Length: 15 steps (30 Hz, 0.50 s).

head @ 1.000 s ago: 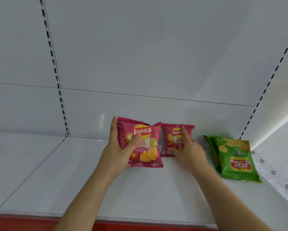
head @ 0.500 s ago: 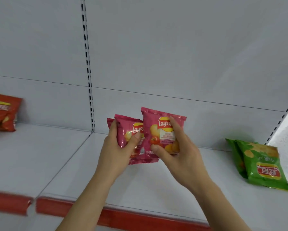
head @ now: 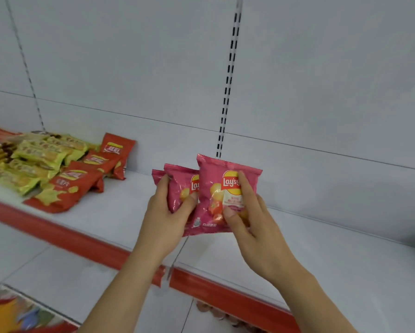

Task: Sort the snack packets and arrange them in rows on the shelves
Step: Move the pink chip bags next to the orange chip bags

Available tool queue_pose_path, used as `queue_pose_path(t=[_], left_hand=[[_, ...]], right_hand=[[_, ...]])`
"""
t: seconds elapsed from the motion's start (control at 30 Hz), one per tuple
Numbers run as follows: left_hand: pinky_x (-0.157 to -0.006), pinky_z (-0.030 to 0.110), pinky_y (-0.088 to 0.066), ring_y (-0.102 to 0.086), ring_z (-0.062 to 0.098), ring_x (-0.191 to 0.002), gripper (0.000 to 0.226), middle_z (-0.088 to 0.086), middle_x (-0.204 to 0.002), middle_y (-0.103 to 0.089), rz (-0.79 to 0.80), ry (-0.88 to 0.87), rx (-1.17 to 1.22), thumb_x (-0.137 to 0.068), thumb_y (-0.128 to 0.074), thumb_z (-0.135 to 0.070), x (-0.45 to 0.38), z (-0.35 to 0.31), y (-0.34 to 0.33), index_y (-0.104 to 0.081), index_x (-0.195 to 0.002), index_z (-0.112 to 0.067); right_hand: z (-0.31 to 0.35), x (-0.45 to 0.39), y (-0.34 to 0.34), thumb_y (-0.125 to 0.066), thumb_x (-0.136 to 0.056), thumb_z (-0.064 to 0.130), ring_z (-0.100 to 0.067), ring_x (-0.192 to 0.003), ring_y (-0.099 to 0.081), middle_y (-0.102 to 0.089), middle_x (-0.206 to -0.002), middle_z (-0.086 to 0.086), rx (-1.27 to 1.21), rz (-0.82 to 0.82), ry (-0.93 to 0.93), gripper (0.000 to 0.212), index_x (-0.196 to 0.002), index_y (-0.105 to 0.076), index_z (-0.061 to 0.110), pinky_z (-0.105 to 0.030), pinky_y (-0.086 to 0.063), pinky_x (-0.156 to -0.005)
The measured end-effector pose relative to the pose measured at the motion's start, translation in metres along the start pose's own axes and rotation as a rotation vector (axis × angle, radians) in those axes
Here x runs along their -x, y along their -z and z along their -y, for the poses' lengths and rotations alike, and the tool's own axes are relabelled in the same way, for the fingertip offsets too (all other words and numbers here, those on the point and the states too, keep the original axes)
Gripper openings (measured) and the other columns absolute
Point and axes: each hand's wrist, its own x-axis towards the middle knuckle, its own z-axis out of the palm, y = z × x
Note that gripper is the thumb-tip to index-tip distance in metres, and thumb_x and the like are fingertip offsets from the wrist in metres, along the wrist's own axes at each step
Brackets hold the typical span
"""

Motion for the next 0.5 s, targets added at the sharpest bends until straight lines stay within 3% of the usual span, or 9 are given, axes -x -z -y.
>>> queue_pose_path(t=[0.13,0.23,0.3,0.37,0.5], left_hand=[[-0.061,-0.004,-0.040,-0.057,-0.029,-0.074,0.037,-0.039,-0.079,-0.066,-0.048,-0.013,-0.052,-0.095,-0.070,-0.028,-0.022,0.016,0.071,-0.045,-0.100,-0.054],[-0.066,-0.001,-0.040,-0.058,-0.023,-0.085,0.039,-0.035,-0.099,-0.063,-0.068,-0.015,-0.085,-0.094,-0.071,-0.035,-0.042,0.029,0.124,-0.044,-0.108,-0.059],[-0.069,0.002,-0.041,-0.059,-0.018,-0.091,0.038,-0.030,-0.108,-0.063,-0.056,0.008,-0.074,-0.094,-0.071,-0.040,-0.055,0.039,0.154,-0.046,-0.113,-0.061],[-0.076,0.010,-0.050,-0.066,-0.007,-0.099,0.039,-0.025,-0.113,-0.069,-0.040,0.018,-0.041,-0.093,-0.070,-0.042,-0.067,0.049,0.175,-0.050,-0.125,-0.053],[-0.095,0.038,-0.057,-0.071,0.007,-0.107,0.053,-0.024,-0.119,-0.071,0.005,0.070,0.019,-0.090,-0.070,-0.054,-0.090,0.064,0.202,-0.049,-0.139,-0.049]], right_hand=[[0.030,-0.030,-0.062,-0.053,-0.095,0.051,0.004,-0.104,-0.059,-0.052,-0.123,0.017,-0.042,-0.105,0.001,0.064,-0.149,-0.019,0.059,-0.017,-0.051,-0.087],[0.044,-0.058,-0.098,-0.057,-0.096,0.045,0.004,-0.100,-0.060,-0.059,-0.120,0.006,-0.034,-0.257,-0.040,0.067,-0.153,-0.023,0.049,-0.015,-0.048,-0.085],[0.049,-0.078,-0.116,-0.058,-0.097,0.042,-0.001,-0.099,-0.060,-0.060,-0.119,0.001,0.005,-0.333,-0.083,0.068,-0.155,-0.022,0.044,-0.021,-0.046,-0.085],[0.049,-0.094,-0.134,-0.059,-0.098,0.039,-0.008,-0.103,-0.057,-0.057,-0.127,-0.001,0.051,-0.334,-0.130,0.067,-0.155,-0.024,0.039,-0.024,-0.044,-0.085],[0.042,-0.126,-0.170,-0.059,-0.099,0.036,-0.013,-0.104,-0.051,-0.048,-0.134,-0.002,0.152,-0.231,-0.185,0.065,-0.155,-0.026,0.037,-0.027,-0.041,-0.087]])
